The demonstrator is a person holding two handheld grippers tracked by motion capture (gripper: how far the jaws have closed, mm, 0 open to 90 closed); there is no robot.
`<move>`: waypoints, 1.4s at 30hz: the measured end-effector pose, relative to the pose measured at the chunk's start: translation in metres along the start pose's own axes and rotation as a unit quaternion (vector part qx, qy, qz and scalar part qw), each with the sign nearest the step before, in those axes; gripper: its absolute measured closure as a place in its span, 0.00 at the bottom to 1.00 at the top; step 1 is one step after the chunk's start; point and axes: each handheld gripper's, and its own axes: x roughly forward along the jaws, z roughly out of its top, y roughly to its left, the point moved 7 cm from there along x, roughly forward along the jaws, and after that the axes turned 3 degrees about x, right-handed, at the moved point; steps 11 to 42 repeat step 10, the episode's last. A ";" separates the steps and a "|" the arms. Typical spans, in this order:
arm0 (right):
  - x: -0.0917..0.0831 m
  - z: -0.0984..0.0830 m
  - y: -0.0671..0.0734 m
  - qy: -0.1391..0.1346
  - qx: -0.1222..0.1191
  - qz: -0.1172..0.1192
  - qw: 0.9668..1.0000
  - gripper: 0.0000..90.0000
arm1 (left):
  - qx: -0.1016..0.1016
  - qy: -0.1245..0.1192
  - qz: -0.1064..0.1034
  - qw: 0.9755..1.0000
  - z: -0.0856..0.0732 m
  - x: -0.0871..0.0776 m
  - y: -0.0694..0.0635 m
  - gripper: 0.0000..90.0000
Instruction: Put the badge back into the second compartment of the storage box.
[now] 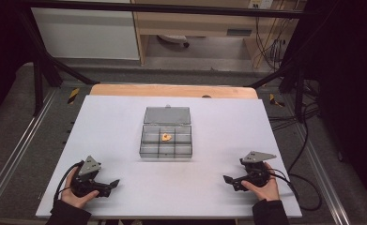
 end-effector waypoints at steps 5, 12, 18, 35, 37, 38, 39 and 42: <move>-0.006 -0.011 -0.003 0.004 0.004 0.003 1.000 0.01 | 0.001 0.004 -0.003 1.000 0.000 0.001 0.000 0.02; -0.007 -0.011 -0.003 -0.003 0.004 0.008 1.000 0.01 | 0.005 0.010 0.001 1.000 0.001 0.003 0.001 0.02; -0.007 -0.011 -0.003 -0.003 0.004 0.008 1.000 0.01 | 0.005 0.010 0.001 1.000 0.001 0.003 0.001 0.02; -0.007 -0.011 -0.003 -0.003 0.004 0.008 1.000 0.01 | 0.005 0.010 0.001 1.000 0.001 0.003 0.001 0.02; -0.007 -0.011 -0.003 -0.003 0.004 0.008 1.000 0.01 | 0.005 0.010 0.001 1.000 0.001 0.003 0.001 0.02; -0.007 -0.011 -0.003 -0.003 0.004 0.008 1.000 0.01 | 0.005 0.010 0.001 1.000 0.001 0.003 0.001 0.02; -0.007 -0.011 -0.003 -0.003 0.004 0.008 1.000 0.01 | 0.005 0.010 0.001 1.000 0.001 0.003 0.001 0.02; -0.007 -0.011 -0.003 -0.003 0.004 0.008 1.000 0.01 | 0.005 0.010 0.001 1.000 0.001 0.003 0.001 0.02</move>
